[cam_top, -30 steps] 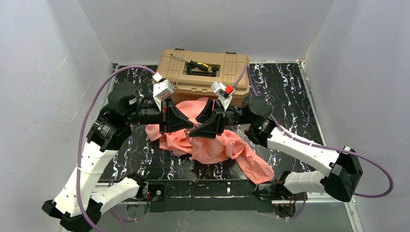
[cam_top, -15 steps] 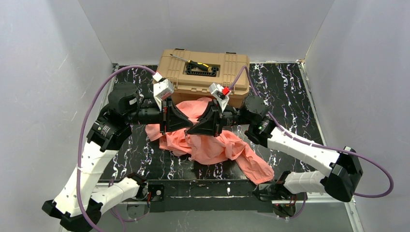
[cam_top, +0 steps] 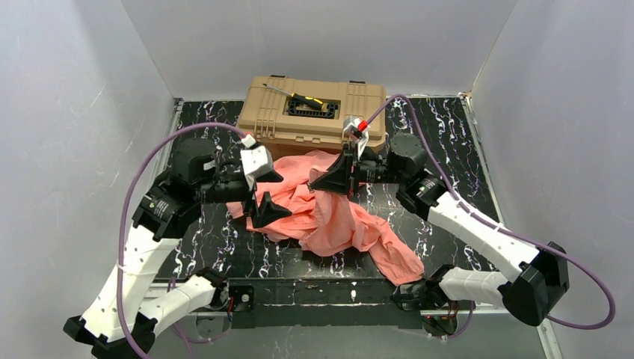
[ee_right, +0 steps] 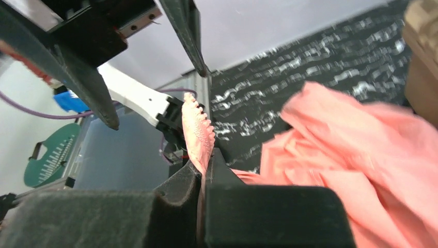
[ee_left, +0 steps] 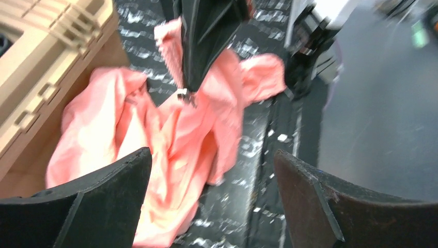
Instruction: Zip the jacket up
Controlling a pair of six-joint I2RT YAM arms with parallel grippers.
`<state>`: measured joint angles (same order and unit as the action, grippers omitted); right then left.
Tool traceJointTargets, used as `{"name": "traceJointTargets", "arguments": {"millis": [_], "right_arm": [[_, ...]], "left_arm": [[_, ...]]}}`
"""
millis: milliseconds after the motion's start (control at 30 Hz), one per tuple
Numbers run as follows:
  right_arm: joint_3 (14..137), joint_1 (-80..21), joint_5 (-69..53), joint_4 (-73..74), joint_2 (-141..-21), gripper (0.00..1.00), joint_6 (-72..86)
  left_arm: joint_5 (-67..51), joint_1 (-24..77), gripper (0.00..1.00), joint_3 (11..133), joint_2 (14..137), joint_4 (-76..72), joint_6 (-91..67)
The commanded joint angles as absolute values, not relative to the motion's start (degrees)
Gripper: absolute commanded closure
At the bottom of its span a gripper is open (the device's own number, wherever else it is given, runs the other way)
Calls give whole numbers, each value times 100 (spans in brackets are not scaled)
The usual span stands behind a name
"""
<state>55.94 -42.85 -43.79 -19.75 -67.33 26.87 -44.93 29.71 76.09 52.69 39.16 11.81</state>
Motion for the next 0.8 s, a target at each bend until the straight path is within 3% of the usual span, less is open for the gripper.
{"name": "traceJointTargets", "arguments": {"millis": [0,233,400,600,767], "right_arm": [[5692,-4291,-3363,-80,-6487,99,1770],[4772,-4302,-2627,122,-5945,99,2064],[4753,-4307,-2540,425,-5682,99,2029],[4913,-4307,-2523,525,-5580,99,1995],[5093,-4301,-2516,536,-5621,99,2010]], "left_arm": [[-3459,2828,14,7108,5218,4698,3037],[-2531,1745,19,5893,6050,4154,4854],[-2256,1403,20,5460,6471,4043,6514],[-2094,1375,19,4784,6558,3662,7131],[-1761,1375,22,3841,6544,2093,7245]]}}
